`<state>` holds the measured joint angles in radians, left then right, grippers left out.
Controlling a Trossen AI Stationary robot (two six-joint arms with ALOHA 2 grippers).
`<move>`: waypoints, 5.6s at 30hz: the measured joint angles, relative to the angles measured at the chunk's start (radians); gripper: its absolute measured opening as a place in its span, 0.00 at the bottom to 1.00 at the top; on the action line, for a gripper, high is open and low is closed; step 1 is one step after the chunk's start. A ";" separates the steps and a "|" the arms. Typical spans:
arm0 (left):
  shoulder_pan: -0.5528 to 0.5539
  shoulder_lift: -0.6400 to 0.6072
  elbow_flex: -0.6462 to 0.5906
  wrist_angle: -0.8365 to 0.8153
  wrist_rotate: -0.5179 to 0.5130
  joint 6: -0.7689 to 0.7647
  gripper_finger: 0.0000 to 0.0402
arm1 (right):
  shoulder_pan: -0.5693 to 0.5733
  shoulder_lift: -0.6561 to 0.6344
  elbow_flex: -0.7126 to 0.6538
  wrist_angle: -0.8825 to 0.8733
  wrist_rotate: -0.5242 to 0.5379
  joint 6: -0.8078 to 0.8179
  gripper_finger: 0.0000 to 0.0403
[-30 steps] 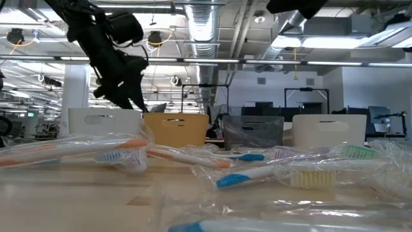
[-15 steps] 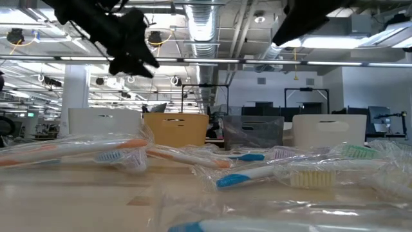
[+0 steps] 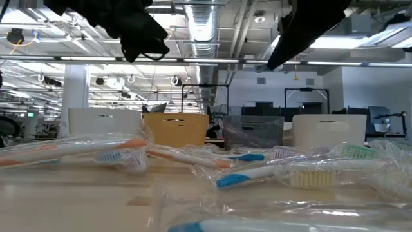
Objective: Pick & Place Toothbrushes
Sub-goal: Put the blue toothbrush into the orange bin
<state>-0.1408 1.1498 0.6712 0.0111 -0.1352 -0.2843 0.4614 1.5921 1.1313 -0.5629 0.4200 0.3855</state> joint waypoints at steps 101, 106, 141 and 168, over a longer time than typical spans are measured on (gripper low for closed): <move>-0.420 0.061 -0.081 0.200 -0.319 -0.109 0.44 | -0.220 0.439 0.058 0.282 -0.172 -0.159 0.02; -0.420 0.061 -0.081 0.199 -0.328 -0.109 0.44 | -0.196 0.445 0.132 0.170 -0.132 -0.149 0.01; -0.420 0.061 -0.080 0.224 -0.437 0.040 0.44 | 0.180 0.441 0.753 -0.302 0.573 -0.123 0.01; -0.414 0.396 -0.080 1.113 -0.223 0.601 0.44 | 0.202 0.440 0.753 0.417 0.457 -0.743 0.01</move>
<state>-0.5543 1.5459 0.5915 1.1242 -0.3583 0.3163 0.6631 2.0323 1.8843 -0.1454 0.8771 -0.3572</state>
